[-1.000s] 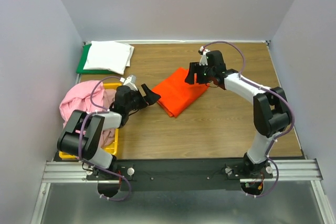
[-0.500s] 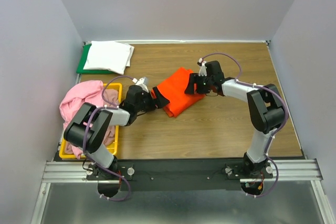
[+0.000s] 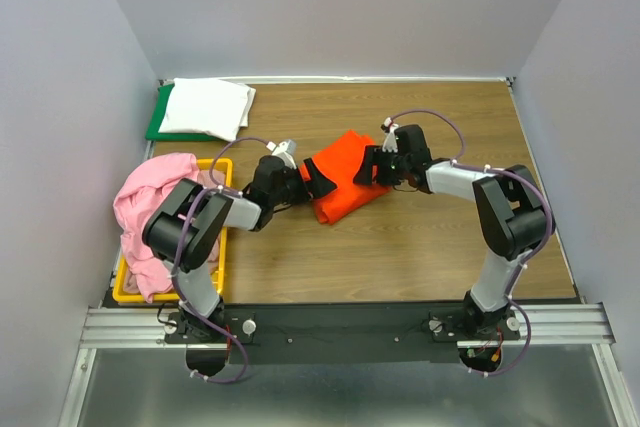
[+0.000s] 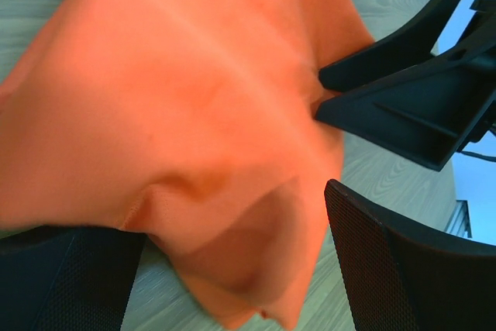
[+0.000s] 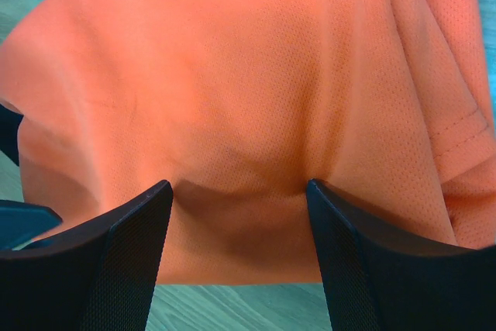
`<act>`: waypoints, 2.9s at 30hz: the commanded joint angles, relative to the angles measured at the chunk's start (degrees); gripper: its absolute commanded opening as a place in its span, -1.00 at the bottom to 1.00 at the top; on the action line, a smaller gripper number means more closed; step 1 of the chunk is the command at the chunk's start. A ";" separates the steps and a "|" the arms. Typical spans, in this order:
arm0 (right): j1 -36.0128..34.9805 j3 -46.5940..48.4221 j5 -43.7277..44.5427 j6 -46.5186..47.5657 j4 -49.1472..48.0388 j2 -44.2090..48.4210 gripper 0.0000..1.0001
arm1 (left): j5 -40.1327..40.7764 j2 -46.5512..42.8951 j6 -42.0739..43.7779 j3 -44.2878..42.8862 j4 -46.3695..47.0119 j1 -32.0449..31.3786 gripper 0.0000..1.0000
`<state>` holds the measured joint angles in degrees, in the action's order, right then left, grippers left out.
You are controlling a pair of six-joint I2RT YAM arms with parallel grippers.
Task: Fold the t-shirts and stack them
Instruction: Neatly place the folded tshirt to the corner
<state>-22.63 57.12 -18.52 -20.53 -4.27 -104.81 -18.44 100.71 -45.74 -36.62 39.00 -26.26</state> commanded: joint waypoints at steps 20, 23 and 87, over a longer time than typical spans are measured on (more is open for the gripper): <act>-0.22 -10.71 -3.36 -2.14 -0.12 6.19 0.54 | 9.54 6.61 4.59 -10.03 -11.03 -3.97 -1.00; -0.22 -11.94 -3.01 -1.97 0.58 10.14 0.55 | 13.41 5.21 12.99 -13.64 -19.47 -3.97 -1.00; -0.13 -11.68 1.04 1.90 9.63 22.11 0.60 | 13.16 14.17 80.01 -81.32 -74.07 29.43 -1.00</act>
<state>-22.55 45.78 -17.23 -19.38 4.62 -81.87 -1.98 118.21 33.65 -115.22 -34.92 3.07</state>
